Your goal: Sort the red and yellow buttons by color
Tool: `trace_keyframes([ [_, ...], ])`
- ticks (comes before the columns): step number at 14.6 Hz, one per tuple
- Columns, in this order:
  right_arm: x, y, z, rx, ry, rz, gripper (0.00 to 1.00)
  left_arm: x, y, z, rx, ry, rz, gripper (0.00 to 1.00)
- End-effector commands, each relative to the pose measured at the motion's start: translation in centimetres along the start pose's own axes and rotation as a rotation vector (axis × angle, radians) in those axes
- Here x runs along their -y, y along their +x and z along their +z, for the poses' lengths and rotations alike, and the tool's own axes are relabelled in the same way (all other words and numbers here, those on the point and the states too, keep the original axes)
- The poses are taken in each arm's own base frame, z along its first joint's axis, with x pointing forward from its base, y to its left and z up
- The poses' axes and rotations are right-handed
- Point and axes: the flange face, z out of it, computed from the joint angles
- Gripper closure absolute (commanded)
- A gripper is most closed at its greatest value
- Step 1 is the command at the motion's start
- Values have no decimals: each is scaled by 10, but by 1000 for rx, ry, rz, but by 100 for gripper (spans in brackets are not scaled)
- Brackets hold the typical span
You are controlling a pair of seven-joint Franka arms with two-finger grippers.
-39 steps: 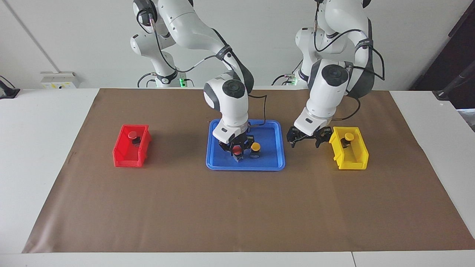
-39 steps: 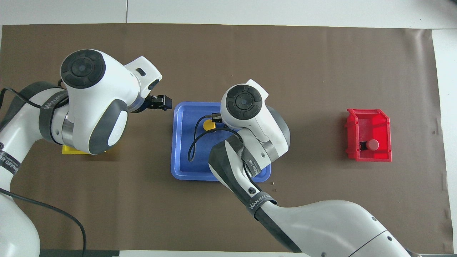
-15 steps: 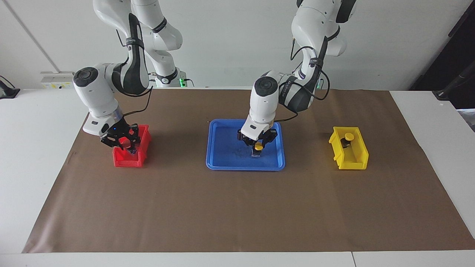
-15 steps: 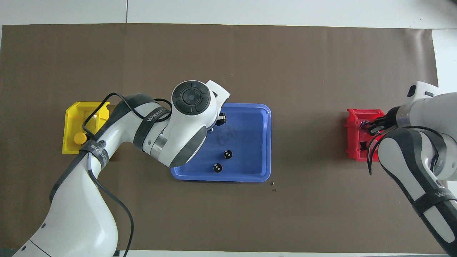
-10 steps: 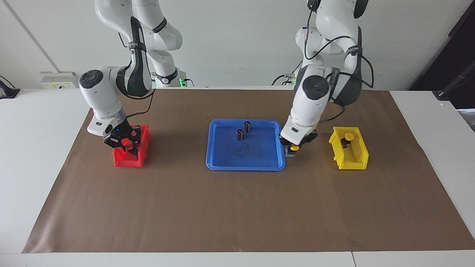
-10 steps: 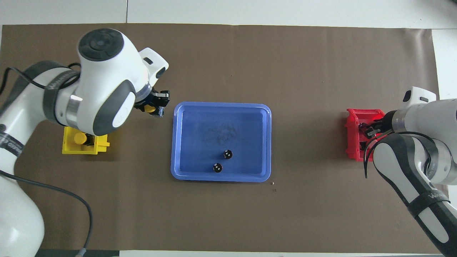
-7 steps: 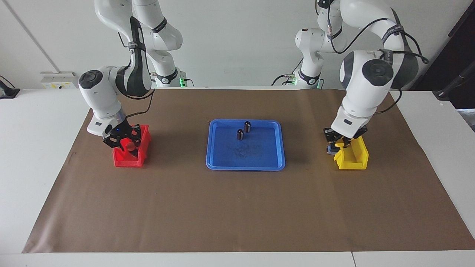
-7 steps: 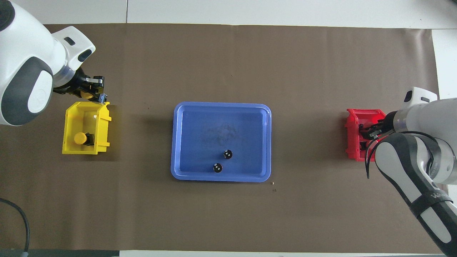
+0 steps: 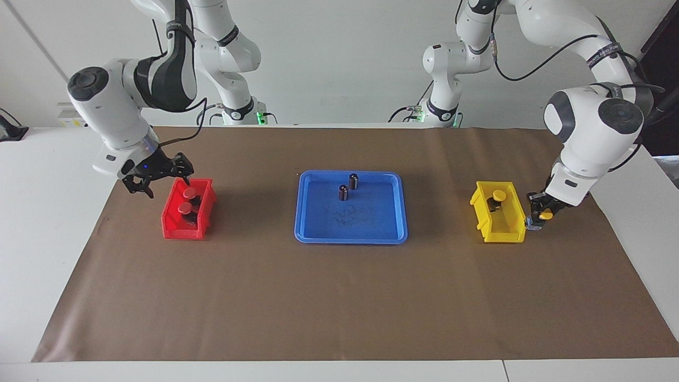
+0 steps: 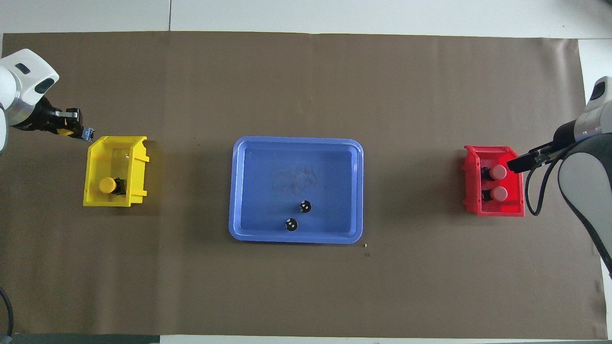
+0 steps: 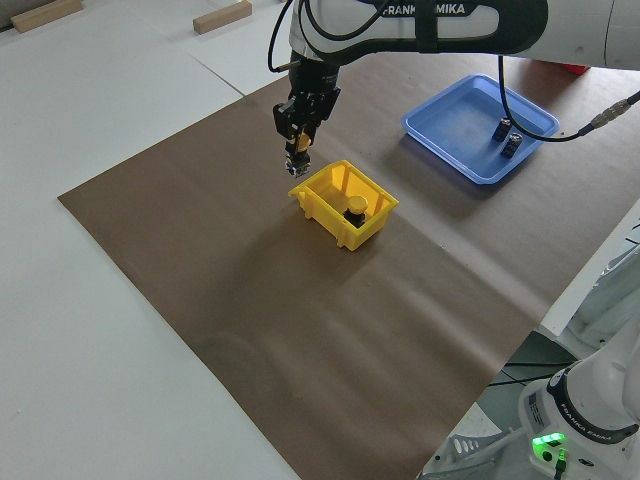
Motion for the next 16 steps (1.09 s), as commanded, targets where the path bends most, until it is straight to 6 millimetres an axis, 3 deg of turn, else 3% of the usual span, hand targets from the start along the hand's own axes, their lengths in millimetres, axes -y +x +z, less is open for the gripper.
trace_keyframes([
  [1,8,-12,-59,-9,8,127,0,-13,-25,8,-35,16,27,99],
  [5,-2,-20,-131,-23,-8,230,0,-21,-27,8,-27,14,41,99],
  [6,-8,-13,-132,-12,-14,236,0,-24,-31,13,-14,14,44,99],
  [10,0,-14,-127,18,-7,222,0,-37,-51,34,10,11,56,99],
  [16,6,-14,-124,51,-15,211,0,-47,-51,62,-21,-1,41,99],
])
